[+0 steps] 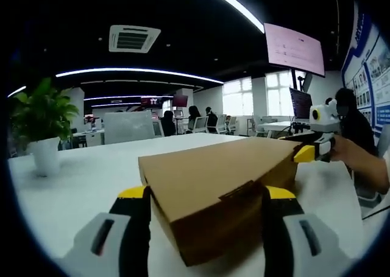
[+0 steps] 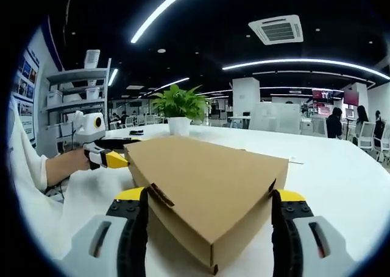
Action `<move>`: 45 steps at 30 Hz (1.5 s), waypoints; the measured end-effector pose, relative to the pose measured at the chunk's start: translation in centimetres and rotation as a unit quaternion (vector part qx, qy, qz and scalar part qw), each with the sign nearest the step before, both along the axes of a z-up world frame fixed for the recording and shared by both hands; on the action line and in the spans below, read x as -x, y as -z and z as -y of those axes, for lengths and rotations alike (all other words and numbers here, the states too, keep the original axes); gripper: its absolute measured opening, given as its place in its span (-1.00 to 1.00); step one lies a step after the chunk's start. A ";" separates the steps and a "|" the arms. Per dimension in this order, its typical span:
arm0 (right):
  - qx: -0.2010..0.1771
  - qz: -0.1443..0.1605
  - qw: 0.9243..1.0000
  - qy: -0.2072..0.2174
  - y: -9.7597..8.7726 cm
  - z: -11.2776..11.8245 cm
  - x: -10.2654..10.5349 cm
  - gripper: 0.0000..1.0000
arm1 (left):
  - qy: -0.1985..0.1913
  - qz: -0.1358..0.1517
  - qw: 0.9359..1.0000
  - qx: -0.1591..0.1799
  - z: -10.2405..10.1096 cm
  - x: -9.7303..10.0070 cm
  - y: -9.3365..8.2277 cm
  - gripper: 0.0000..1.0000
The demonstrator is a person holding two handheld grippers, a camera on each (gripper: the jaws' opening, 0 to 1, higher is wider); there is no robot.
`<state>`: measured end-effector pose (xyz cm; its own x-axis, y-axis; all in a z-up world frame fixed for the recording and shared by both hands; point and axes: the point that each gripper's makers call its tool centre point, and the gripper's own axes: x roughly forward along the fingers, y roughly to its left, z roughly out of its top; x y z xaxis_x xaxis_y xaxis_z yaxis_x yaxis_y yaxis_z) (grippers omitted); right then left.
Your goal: Operate the shoe box by opening the lid, removing the specified soft item, and placing it in the target area until the item is outside and the box remains undamaged.
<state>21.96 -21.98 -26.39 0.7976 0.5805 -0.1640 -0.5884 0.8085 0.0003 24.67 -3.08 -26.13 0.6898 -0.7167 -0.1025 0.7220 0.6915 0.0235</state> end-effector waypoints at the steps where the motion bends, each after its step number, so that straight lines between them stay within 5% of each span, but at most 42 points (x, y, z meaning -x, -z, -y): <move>1: 0.000 -0.001 1.000 -0.001 0.0 0.0 0.0 0.70 | -0.001 0.000 1.000 0.000 0.0 0.1 0.0 0.51; 45: -0.003 0.002 1.000 -0.001 -0.4 0.3 2.2 0.66 | -0.008 0.011 1.000 0.007 -0.1 2.4 -0.1 0.50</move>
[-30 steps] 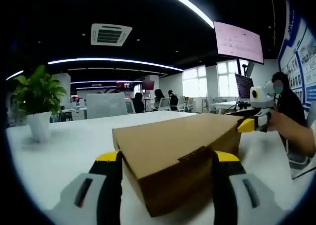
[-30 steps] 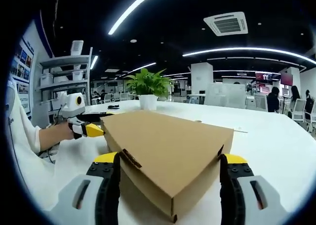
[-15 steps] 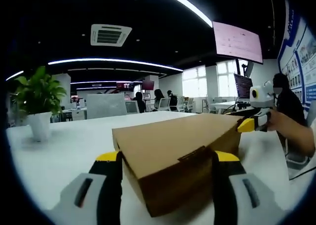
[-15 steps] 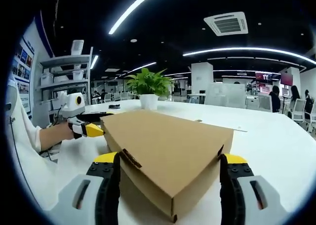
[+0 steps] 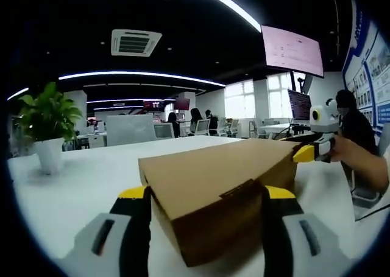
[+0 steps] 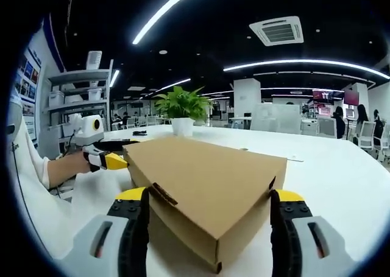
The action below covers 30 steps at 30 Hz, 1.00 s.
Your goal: Operate the shoe box by opening the lid, removing the specified soft item, and placing it in the target area until the item is outside and the box remains undamaged.
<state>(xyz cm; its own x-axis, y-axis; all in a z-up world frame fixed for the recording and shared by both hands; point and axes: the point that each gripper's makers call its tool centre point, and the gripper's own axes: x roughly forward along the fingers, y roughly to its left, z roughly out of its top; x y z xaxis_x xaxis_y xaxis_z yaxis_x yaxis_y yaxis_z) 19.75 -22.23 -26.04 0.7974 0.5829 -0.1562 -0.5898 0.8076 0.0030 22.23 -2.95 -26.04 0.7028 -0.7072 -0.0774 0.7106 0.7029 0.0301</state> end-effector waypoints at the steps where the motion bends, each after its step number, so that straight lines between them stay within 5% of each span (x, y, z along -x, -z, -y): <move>1: 0.000 0.000 1.000 0.000 0.0 0.0 0.0 0.66 | 0.000 0.000 1.000 0.000 0.0 0.0 0.0 0.50; 12: 0.001 -0.003 1.000 0.004 0.0 0.3 -0.1 0.67 | 0.006 0.002 1.000 0.002 0.3 -0.2 0.0 0.50; 17: 0.004 -0.007 1.000 0.005 0.1 0.5 -0.3 0.69 | 0.014 0.034 0.997 -0.074 0.3 -0.2 0.9 0.52; 23: 0.006 -0.008 1.000 0.008 0.1 0.4 -0.1 0.69 | 0.008 0.021 0.999 -0.046 0.3 -0.1 0.7 0.51; 26: 0.008 -0.006 1.000 0.010 0.2 0.4 0.1 0.69 | 0.005 -0.004 1.000 -0.006 0.2 -0.1 0.1 0.49; 30: 0.001 -0.007 1.000 0.010 0.1 0.6 0.3 0.64 | 0.007 0.000 1.000 -0.011 0.0 -0.1 0.1 0.46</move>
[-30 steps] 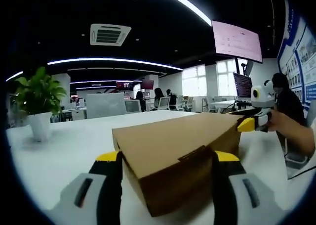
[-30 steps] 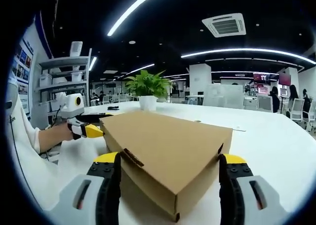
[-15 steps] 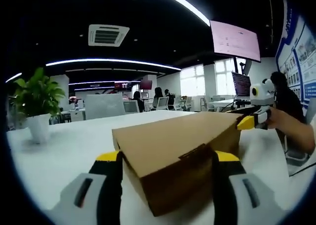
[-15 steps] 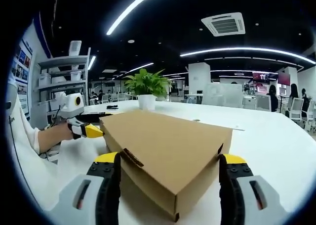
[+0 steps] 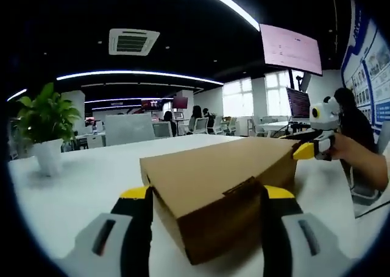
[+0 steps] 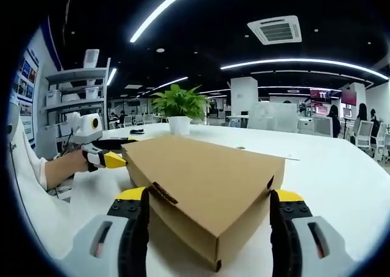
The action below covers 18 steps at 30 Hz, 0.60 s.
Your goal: Operate the shoe box by opening the lid, removing the specified soft item, and placing it in the target area until the item is outside and the box remains undamaged.
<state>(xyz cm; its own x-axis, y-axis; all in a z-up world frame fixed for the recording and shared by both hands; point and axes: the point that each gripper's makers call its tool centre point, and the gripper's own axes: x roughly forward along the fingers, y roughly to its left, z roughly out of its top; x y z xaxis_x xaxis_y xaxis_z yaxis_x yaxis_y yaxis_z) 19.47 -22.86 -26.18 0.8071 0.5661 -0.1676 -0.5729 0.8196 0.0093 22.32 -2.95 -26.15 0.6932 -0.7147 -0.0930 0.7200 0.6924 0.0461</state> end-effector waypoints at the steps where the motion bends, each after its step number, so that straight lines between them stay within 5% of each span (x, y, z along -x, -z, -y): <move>1: -0.002 -0.002 1.000 0.000 0.0 0.1 0.1 0.62 | 0.000 0.002 1.000 -0.002 0.0 0.0 0.0 0.46; 8: -0.025 0.000 1.000 -0.006 -0.6 0.4 0.7 0.51 | 0.004 -0.003 1.000 0.010 -1.0 0.7 -1.0 0.30; 11: -0.007 0.004 1.000 -0.006 -0.7 0.3 1.0 0.51 | 0.007 -0.001 1.000 0.013 -1.1 1.2 -1.3 0.28; 14: 0.009 0.004 1.000 -0.007 -0.4 0.2 1.5 0.51 | 0.003 0.022 0.999 -0.033 -1.6 1.4 -0.9 0.27; 18: 0.027 0.013 1.000 0.005 -0.8 0.6 2.1 0.50 | 0.010 0.006 1.000 -0.023 -1.8 2.0 -1.0 0.23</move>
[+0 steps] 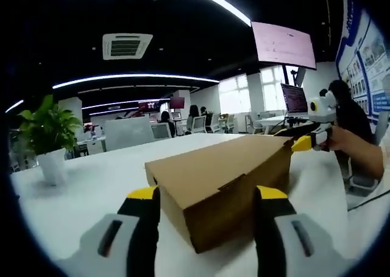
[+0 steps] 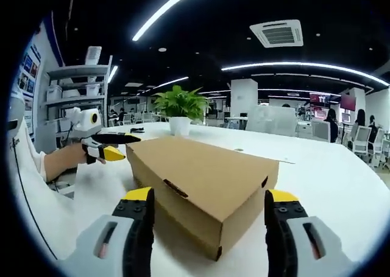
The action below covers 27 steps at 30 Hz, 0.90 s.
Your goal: Operate the shoe box by opening the lid, removing the specified soft item, and placing it in the target area until the item is outside and the box remains undamaged.
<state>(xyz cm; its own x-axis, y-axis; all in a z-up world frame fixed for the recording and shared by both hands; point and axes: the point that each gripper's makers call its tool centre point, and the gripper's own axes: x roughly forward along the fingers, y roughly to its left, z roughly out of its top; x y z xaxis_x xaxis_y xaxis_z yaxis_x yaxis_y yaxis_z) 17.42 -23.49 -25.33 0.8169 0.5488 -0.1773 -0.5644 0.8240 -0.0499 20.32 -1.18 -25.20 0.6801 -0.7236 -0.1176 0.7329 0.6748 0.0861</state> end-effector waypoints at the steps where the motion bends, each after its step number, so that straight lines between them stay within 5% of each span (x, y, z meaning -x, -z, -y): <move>1: 0.002 -0.001 1.000 -0.004 -0.1 0.0 0.3 0.50 | -0.004 -0.008 1.000 0.005 -0.2 0.1 0.0 0.20; 10: 0.003 0.026 1.000 -0.004 -1.6 0.4 1.6 0.46 | 0.005 0.004 1.000 0.002 0.6 1.2 -1.0 0.30; 14: 0.000 0.063 0.998 -0.010 -2.9 0.3 2.2 0.37 | 0.002 0.009 1.000 0.008 0.4 1.4 -1.6 0.25; 21: -0.010 0.057 0.998 -0.022 -3.4 -0.3 2.3 0.39 | -0.005 0.028 0.999 0.044 0.5 0.9 -3.3 0.40; 23: -0.014 0.062 0.998 -0.024 -3.7 -0.6 2.3 0.37 | -0.005 0.039 0.998 0.047 0.5 1.0 -3.8 0.28; 27: -0.006 0.071 0.997 -0.033 -4.5 -1.1 2.6 0.36 | -0.001 0.109 0.994 -0.014 0.0 1.4 -4.7 0.27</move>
